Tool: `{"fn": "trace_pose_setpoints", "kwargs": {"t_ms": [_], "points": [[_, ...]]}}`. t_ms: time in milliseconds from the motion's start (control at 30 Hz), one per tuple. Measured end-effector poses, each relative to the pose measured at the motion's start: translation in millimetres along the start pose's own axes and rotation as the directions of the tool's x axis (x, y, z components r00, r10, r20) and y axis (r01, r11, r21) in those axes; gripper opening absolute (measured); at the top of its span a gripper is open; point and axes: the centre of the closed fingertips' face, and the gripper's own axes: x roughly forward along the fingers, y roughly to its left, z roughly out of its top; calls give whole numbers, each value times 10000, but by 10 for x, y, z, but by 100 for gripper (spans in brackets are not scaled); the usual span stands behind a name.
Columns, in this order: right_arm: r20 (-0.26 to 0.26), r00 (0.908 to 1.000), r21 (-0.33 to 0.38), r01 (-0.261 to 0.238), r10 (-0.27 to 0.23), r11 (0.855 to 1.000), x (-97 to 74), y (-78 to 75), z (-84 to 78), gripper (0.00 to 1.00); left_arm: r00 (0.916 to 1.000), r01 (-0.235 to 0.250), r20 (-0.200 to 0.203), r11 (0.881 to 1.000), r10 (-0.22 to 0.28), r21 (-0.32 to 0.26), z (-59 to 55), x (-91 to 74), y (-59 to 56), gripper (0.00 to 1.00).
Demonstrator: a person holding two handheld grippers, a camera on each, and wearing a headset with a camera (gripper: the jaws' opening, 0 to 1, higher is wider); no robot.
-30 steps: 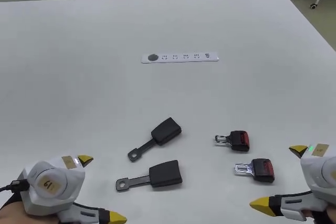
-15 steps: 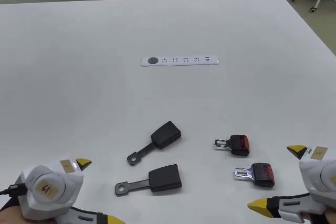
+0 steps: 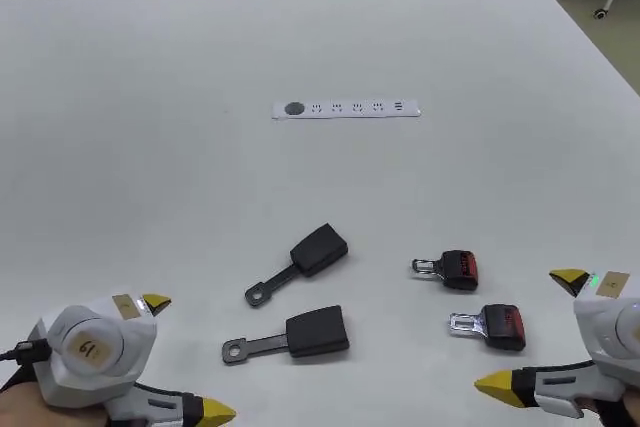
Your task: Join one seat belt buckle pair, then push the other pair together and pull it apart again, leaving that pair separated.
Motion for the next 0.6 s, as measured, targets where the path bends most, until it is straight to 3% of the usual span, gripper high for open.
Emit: {"fn": "trace_pose_setpoints", "kwargs": {"t_ms": [600], "points": [[21,9996,-150,-281,281,9995,-41,105,-11,97,9998,-12,183,10000,13,-22,67,-21,-49,98]]}}
